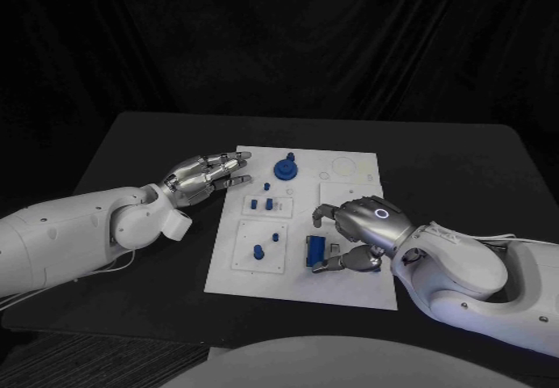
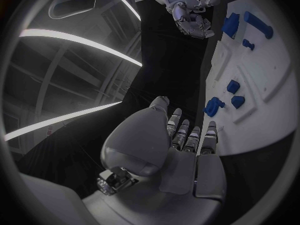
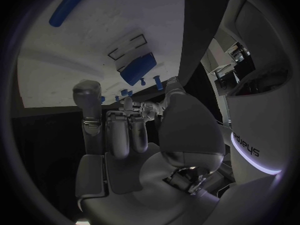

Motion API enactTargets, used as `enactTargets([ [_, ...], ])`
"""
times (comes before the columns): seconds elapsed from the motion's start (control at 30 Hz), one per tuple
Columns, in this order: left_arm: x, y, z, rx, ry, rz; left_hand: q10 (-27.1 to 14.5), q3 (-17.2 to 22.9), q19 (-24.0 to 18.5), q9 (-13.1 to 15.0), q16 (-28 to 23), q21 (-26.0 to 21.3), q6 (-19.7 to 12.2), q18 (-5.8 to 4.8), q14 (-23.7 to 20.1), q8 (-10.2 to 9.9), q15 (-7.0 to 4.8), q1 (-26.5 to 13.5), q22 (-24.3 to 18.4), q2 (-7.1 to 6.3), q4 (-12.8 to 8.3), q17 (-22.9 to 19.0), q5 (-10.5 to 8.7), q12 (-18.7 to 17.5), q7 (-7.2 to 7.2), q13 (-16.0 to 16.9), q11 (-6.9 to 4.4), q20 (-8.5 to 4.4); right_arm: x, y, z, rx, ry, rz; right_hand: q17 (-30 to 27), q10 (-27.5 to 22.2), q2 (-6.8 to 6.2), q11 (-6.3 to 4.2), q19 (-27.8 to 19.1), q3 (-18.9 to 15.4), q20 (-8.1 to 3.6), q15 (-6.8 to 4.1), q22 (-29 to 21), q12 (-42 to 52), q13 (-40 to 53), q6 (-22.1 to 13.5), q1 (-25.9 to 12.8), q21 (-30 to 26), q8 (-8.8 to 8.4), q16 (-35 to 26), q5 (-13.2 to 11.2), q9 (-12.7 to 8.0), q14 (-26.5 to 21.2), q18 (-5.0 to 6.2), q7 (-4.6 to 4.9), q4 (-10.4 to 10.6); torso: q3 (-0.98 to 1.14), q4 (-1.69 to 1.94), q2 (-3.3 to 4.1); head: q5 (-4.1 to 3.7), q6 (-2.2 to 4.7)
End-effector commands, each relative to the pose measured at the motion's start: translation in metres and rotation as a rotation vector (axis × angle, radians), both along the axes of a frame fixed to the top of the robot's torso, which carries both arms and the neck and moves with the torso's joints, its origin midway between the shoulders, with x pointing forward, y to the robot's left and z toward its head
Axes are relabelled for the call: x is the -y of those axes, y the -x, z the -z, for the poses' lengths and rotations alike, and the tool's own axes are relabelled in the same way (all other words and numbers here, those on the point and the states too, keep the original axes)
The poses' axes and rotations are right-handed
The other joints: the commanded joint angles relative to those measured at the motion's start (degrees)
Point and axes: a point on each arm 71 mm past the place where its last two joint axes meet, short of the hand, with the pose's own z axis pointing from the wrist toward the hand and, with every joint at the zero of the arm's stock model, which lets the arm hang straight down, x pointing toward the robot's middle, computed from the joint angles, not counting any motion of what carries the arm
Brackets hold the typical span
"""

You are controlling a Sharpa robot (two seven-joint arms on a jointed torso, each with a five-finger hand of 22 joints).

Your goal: Assemble the parts on the task board

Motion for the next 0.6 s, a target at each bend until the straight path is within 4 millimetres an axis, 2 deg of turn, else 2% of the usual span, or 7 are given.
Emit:
enactTargets([
  [0.03, 0.001, 0.001, 0.0, 0.0, 0.02, 0.012, 0.0, 0.3, 0.1, 0.1, 0.3, -0.1, 0.1, 0.23, 0.0, 0.3, 0.39, 0.4, 0.0, 0.04, -0.1, 0.1, 0.18, 0.3, 0.05, 0.1, 0.46, 0.15, 0.001, -0.001, 0.004, 0.022, 0.092, 0.056, 9.4, 5.9, -0.29, 0.4, -0.4, -0.7, 0.03, 0.44, 3.8, 0.4, 15.1, -1.8, -0.7, -2.3, 3.42, -0.2, -0.3, 1.7, 4.8, 1.34, 0.06, 0.0, -0.06, 0.05, -0.01, -0.12, 0.0],
  [0.07, 0.001, 0.001, 0.0, 0.0, 0.02, 0.012, 0.0, 0.3, 0.1, 0.1, 0.3, -0.1, 0.1, 0.23, 0.0, 0.3, 0.39, 0.4, 0.0, 0.04, -0.1, 0.1, 0.18, 0.3, 0.05, 0.1, 0.46, 0.15, 0.0, -0.001, 0.005, 0.02, 0.099, 0.058, 9.5, 5.9, -0.18, 0.48, -0.8, -0.8, 0.13, 0.3, 3.2, 0.4, 15.1, -3.1, -0.8, -4.4, 5.73, -0.2, -0.3, 2.9, 4.8, 1.54, -0.04, -0.1, -0.06, 0.03, -0.01, -0.15, 0.0],
  [0.1, 0.001, 0.001, 0.0, -0.001, 0.019, 0.012, 0.0, 0.3, 0.1, 0.1, 0.3, -0.1, 0.1, 0.23, 0.0, 0.3, 0.39, 0.4, 0.0, 0.04, -0.1, 0.1, 0.18, 0.3, 0.05, 0.1, 0.46, 0.15, 0.0, -0.001, 0.006, 0.017, 0.108, 0.06, 9.4, 5.9, -0.27, 0.41, -0.8, -0.9, 0.08, 0.39, 3.0, 0.4, 15.1, -3.5, -0.9, -5.1, 6.72, -0.3, -0.2, 3.4, 4.8, 1.67, -0.01, 0.0, -0.04, 0.01, 0.0, -0.16, 0.0],
  [0.13, 0.001, 0.002, 0.0, -0.002, 0.019, 0.012, 0.0, 0.3, 0.1, 0.1, 0.3, -0.1, 0.1, 0.23, 0.0, 0.3, 0.39, 0.4, 0.0, 0.04, -0.1, 0.1, 0.18, 0.3, 0.05, 0.1, 0.46, 0.15, -0.001, -0.001, 0.006, 0.016, 0.113, 0.062, 9.3, 5.9, -0.27, 0.36, -0.7, -0.9, 0.07, 0.33, 2.6, 0.4, 15.1, -5.5, -0.8, -6.0, 9.21, -0.3, -0.2, 4.6, 4.8, 1.74, -0.1, 0.1, -0.03, 0.02, 0.02, -0.16, 0.0],
  [0.33, 0.001, 0.002, 0.001, -0.003, 0.02, 0.014, 0.0, 0.3, 0.1, 0.1, 0.3, -0.1, 0.1, 0.23, 0.0, 0.3, 0.43, 0.4, 0.0, 0.04, -0.1, 0.1, 0.24, 0.3, 0.08, 0.1, 0.47, 0.17, -0.003, -0.002, 0.01, 0.004, 0.147, 0.071, 9.2, 5.9, -0.58, 0.36, -0.7, -1.3, 0.07, 0.29, 2.4, 0.4, 15.1, -6.2, -1.2, -6.5, 9.66, -0.4, -0.2, 4.6, 4.8, 1.78, -0.12, 0.1, -0.03, 0.0, -0.03, -0.07, 0.0],
  [0.6, 0.001, 0.002, 0.001, -0.006, 0.019, 0.015, 0.0, 0.4, 0.1, 0.1, 0.4, 0.0, 0.1, 0.23, 0.1, 0.3, 0.49, 0.5, 0.0, 0.03, -0.1, 0.1, 0.24, 0.4, 0.1, 0.1, 0.48, 0.19, -0.004, -0.004, 0.015, -0.006, 0.169, 0.075, 9.2, 5.9, 0.32, 0.43, -0.6, -0.5, 0.12, 0.35, 2.1, 0.4, 15.1, -7.3, -0.7, -7.2, 10.08, -0.4, 1.0, 4.0, 4.8, 1.82, -0.06, 0.1, -0.05, 0.09, 0.01, -0.22, 0.0],
])
